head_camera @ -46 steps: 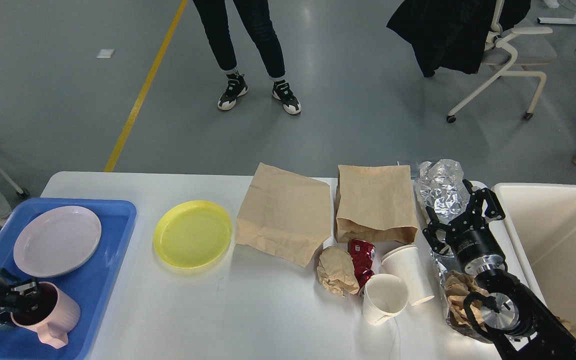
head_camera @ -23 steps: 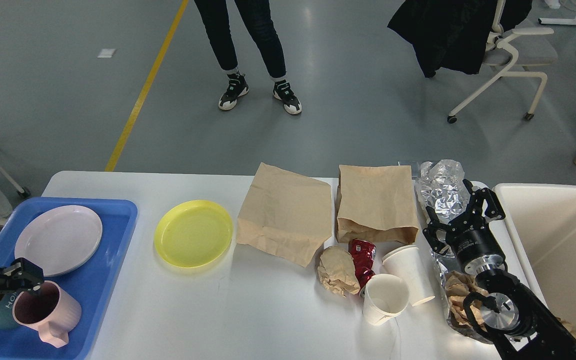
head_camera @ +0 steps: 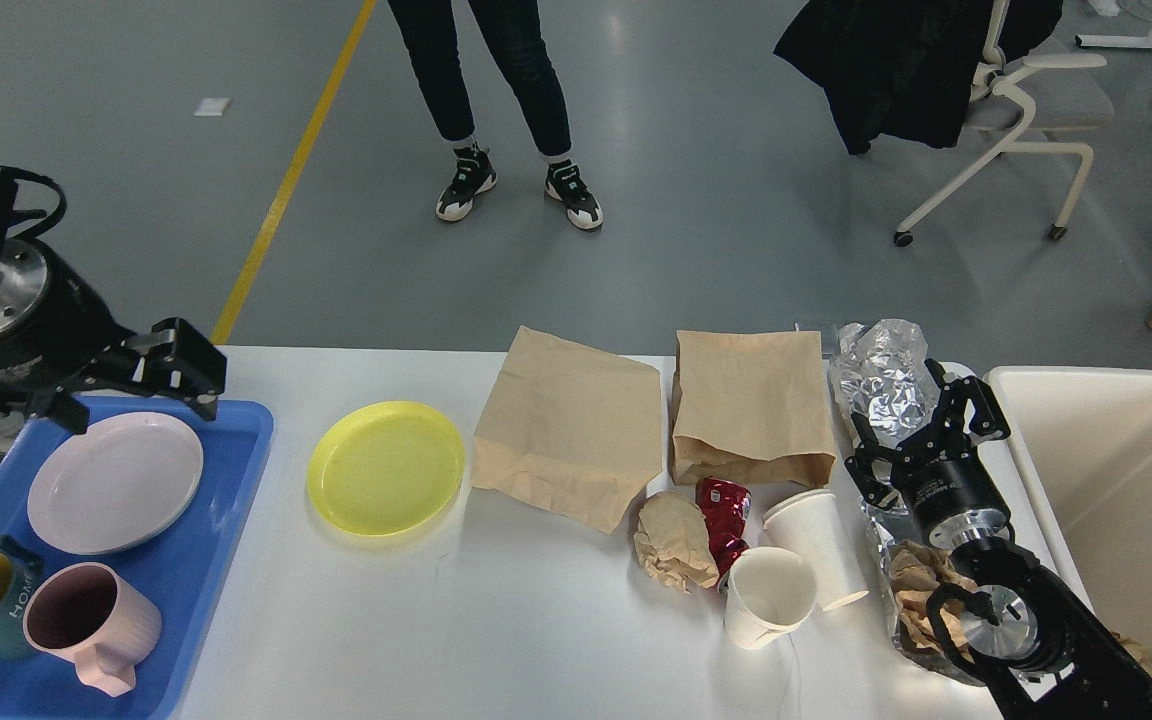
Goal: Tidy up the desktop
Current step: 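Raise the left gripper and move it to the yellow plate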
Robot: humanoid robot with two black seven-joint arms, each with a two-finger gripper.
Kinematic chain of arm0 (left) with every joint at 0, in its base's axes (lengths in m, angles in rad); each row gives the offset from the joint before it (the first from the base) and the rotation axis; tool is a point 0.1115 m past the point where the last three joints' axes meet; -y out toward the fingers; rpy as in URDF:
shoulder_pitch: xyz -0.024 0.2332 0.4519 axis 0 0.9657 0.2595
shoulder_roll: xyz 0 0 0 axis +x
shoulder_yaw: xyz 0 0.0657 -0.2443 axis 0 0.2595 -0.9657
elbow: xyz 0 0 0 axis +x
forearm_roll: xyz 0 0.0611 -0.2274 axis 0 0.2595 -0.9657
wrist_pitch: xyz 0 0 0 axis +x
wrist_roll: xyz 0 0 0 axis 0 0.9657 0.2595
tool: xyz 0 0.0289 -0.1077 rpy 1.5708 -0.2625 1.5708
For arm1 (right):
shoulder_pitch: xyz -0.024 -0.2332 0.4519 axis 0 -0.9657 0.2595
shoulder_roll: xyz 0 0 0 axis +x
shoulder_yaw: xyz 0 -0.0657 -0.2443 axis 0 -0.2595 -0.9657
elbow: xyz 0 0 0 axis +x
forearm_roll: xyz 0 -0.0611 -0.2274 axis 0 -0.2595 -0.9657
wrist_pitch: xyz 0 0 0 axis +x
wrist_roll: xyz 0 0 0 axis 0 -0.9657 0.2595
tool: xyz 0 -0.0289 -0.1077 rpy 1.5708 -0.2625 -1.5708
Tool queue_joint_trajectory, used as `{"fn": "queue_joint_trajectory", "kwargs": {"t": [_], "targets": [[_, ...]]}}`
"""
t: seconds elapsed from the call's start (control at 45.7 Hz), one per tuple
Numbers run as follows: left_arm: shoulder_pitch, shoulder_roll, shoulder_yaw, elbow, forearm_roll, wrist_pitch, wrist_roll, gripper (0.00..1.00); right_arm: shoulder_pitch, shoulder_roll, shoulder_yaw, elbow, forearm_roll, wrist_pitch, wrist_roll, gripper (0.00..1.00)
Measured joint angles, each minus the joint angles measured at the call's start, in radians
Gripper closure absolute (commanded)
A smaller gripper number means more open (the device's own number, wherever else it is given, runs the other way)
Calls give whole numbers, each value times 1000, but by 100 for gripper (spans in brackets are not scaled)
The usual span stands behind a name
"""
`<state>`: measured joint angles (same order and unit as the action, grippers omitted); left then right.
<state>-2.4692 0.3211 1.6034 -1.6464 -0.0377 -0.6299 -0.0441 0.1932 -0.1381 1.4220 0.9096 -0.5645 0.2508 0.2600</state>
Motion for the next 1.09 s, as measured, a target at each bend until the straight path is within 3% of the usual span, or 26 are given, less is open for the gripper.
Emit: {"fn": "queue_joint_trajectory", "kwargs": {"t": [0.219, 0.591, 0.766, 0.985, 1.095], "targets": [[-186, -143, -68, -61, -112, -111, -66, 4, 0, 0, 0, -1, 0, 0, 0, 0], [-128, -137, -65, -41, -144, -110, -74, 4, 0, 0, 0, -1, 0, 0, 0, 0], [59, -49, -84, 64, -150, 9, -76, 4, 0, 0, 0, 0, 0, 0, 0, 0], [402, 11, -200, 170, -154, 298, -80, 4, 0, 0, 0, 0, 0, 0, 0, 0], [555, 26, -244, 244, -155, 392, -80, 4, 0, 0, 0, 0, 0, 0, 0, 0]]}}
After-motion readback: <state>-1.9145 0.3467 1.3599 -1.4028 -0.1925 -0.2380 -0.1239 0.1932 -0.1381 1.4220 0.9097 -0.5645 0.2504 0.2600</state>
